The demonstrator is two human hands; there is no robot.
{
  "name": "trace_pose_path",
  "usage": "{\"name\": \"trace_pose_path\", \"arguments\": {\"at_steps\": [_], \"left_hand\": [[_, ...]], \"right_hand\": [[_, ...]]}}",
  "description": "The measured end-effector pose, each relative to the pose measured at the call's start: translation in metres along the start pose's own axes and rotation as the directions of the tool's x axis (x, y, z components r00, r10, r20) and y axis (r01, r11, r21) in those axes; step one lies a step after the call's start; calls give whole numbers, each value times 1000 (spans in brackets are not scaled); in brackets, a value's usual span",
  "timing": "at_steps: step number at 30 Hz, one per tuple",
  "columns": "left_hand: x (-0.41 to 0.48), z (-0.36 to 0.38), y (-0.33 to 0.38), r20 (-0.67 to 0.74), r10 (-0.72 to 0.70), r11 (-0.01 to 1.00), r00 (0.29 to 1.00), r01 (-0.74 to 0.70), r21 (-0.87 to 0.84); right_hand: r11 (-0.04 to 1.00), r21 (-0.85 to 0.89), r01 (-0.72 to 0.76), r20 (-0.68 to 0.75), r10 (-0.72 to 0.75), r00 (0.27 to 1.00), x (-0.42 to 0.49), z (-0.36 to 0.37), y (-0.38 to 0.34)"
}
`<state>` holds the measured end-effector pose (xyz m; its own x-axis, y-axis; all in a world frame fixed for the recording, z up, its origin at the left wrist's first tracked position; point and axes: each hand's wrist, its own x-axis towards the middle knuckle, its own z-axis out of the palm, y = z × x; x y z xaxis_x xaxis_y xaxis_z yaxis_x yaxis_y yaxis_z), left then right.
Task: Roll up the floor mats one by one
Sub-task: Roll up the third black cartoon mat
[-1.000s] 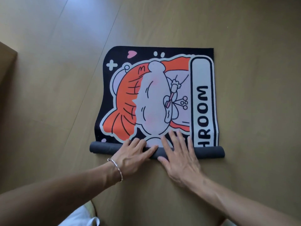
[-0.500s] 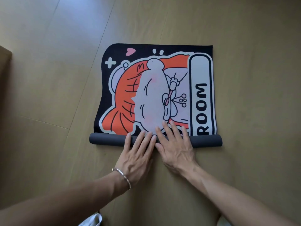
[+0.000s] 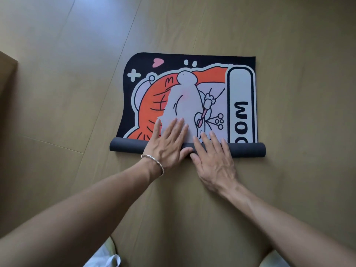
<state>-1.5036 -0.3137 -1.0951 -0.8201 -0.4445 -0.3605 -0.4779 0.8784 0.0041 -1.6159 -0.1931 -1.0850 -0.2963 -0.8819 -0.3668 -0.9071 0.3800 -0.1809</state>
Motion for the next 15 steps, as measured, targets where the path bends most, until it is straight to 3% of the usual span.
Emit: {"name": "trace_pose_path", "arguments": {"at_steps": [4,8,15], "left_hand": [[13,-14,-3,-2,-181,976,983,180,-122],[-1,-2,1,-171,-76,996,982,68,-56],[14,-9,-7,-13,-57,997,998,57,-43]], "right_hand": [[1000,-8,-11,-15,11,1000,36,-18,3],[998,-3,-67,-8,67,998,71,-30,10],[998,65,-19,-112,26,993,65,-33,6]]}}
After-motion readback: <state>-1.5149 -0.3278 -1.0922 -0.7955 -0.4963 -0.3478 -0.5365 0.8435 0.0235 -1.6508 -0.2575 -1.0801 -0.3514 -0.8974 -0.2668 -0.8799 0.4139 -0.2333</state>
